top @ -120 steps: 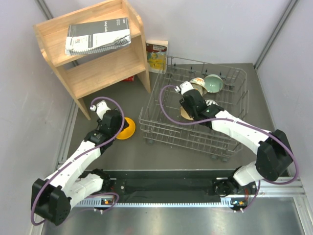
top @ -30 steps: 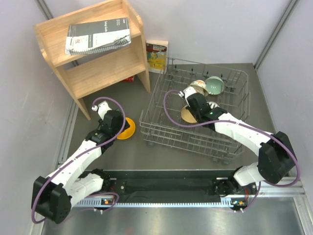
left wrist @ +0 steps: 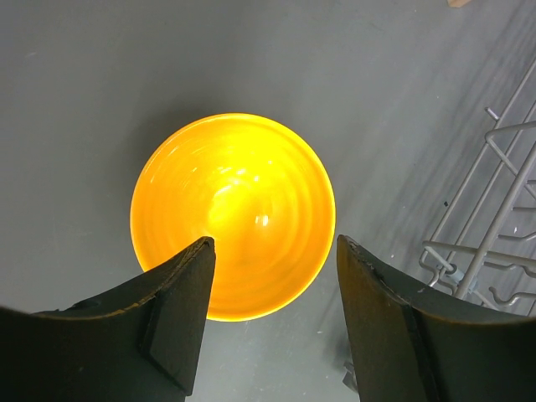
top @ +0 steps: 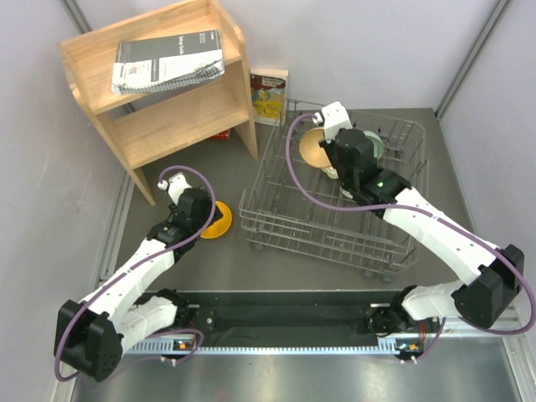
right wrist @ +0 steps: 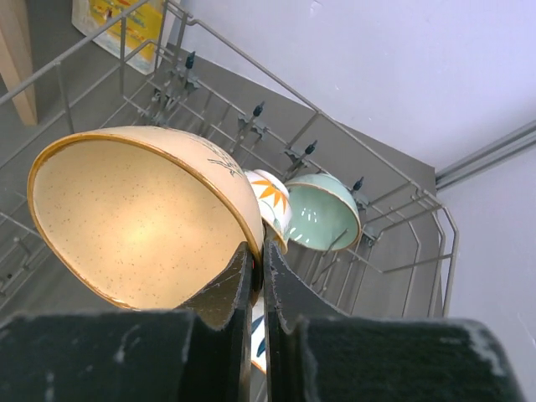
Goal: Unload the bowls from the dish rack
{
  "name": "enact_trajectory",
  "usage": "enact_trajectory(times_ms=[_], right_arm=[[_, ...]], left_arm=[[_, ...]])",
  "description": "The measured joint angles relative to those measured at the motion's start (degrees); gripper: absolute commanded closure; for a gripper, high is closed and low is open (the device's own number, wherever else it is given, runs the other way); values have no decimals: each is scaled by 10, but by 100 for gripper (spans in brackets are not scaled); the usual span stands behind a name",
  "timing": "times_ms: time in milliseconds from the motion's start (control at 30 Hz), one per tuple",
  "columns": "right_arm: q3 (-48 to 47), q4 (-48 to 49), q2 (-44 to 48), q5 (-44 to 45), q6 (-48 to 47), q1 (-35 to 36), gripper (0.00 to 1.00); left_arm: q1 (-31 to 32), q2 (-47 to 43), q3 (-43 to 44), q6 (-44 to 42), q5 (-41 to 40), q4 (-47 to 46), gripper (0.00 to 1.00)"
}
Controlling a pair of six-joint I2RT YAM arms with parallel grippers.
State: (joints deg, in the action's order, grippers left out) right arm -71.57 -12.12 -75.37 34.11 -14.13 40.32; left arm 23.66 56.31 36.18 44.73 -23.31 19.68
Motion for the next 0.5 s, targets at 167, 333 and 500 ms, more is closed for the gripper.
enact_trajectory(times_ms=[167, 333, 500], right_arm=[[0, -12, 0, 1, 0, 0, 100], [0, -14, 5, -11, 8, 0, 100], [-2, -24, 27, -42, 34, -3, 100]], left_arm=[[0, 0, 0, -4, 2, 0, 31], [0, -6, 5, -37, 16, 0, 28], [0, -51, 37, -75, -1, -1, 27]])
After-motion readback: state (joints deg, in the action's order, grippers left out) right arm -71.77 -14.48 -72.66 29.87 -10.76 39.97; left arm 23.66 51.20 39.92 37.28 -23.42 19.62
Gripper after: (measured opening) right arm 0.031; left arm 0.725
